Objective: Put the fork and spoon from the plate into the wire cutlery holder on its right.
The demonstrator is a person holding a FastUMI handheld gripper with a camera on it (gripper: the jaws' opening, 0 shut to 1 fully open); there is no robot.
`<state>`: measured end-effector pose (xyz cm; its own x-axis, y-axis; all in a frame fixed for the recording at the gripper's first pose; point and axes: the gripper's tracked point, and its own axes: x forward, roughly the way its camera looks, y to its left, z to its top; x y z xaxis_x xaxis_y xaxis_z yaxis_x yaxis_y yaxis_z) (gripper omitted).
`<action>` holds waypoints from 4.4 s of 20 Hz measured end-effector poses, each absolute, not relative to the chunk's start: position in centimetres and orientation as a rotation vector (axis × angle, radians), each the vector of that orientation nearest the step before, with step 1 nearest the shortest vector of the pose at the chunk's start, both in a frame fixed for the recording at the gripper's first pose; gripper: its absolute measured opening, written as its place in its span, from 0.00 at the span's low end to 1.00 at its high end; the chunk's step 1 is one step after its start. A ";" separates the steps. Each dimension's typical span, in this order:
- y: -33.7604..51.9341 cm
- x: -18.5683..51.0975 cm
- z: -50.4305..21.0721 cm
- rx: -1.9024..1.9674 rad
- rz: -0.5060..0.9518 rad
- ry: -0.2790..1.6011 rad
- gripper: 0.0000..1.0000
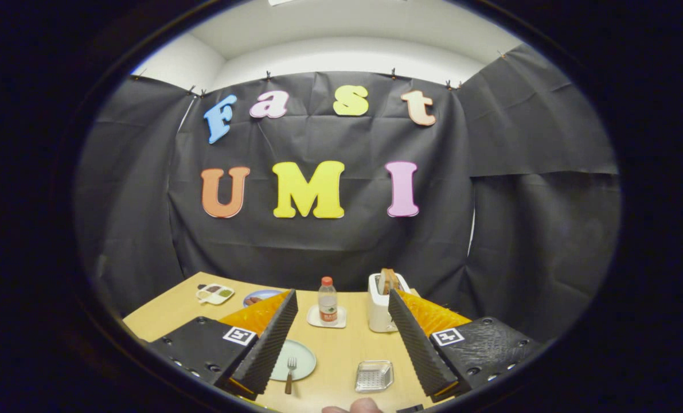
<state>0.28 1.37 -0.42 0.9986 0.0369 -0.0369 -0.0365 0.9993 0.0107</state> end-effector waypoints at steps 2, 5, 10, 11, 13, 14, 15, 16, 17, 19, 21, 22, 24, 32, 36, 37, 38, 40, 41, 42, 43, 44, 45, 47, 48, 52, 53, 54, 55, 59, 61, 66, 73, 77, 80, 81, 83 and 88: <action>1.4 0.4 -0.2 0.014 0.036 0.038 0.95; 1.6 0.7 -0.3 0.018 0.042 0.048 0.95; 2.5 1.0 -0.6 0.008 0.061 0.073 0.95; 2.8 1.2 -0.9 0.002 0.068 0.084 0.95; 3.3 1.5 -1.6 -0.010 0.081 0.113 0.95; 3.6 1.6 -2.0 -0.017 0.088 0.131 0.95; 4.0 1.9 -2.6 -0.024 0.097 0.149 0.95; 4.5 2.1 -3.3 -0.034 0.109 0.175 0.95; 5.0 2.4 -4.2 -0.044 0.121 0.202 0.95; 5.9 2.7 -6.2 -0.063 0.138 0.273 0.95; 7.1 2.9 -8.5 -0.070 0.160 0.348 0.95; 7.7 2.9 -9.8 -0.070 0.173 0.388 0.95; 8.6 3.0 -12.9 -0.084 0.191 0.485 0.95; 11.7 2.4 -23.6 -0.110 0.231 0.850 0.96; 12.0 3.0 -27.1 -0.161 0.216 0.951 0.96; 12.0 3.1 -28.0 -0.173 0.217 0.980 0.96; 12.0 3.0 -29.0 -0.179 0.218 1.013 0.95; 12.6 2.7 -30.7 -0.157 0.222 1.089 0.96; 12.6 2.4 -31.7 -0.141 0.221 1.129 0.95; 12.8 2.4 -32.5 -0.121 0.220 1.159 0.95; 12.8 2.3 -33.4 -0.114 0.212 1.190 0.92; 13.0 2.5 -33.7 -0.106 0.209 1.213 0.85; 12.9 2.6 -34.2 -0.105 0.200 1.225 0.79; 13.0 2.7 -35.0 -0.090 0.192 1.248 0.68; 13.2 2.7 -35.2 -0.081 0.187 1.261 0.61; 12.8 2.4 -35.8 -0.076 0.177 1.292 0.35; 12.9 2.8 -35.6 -0.064 0.166 1.295 0.23; 13.0 2.4 -35.5 -0.052 0.165 1.310 0.10; 12.7 2.4 -35.3 -0.037 0.165 1.307 0.10; 12.3 2.5 -33.0 0.011 0.184 1.275 0.01; 12.2 2.6 -31.3 0.026 0.198 1.247 0.01; 9.7 2.2 -25.4 0.081 0.204 1.192 0.01; 0.0 0.3 -20.2 0.155 0.080 1.202 0.01; -4.1 -1.6 -20.3 0.177 0.023 1.279 0.01; -5.1 -2.5 -21.1 0.188 0.017 1.339 0.01; -5.5 -2.9 -21.5 0.195 0.013 1.357 0.01; -5.5 -3.3 -21.7 0.211 0.023 1.384 0.01; -5.5 -3.4 -22.6 0.249 0.013 1.445 0.01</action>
<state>-3.41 -5.52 -22.64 0.1306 0.1588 -0.9786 0.1407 0.9741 0.1769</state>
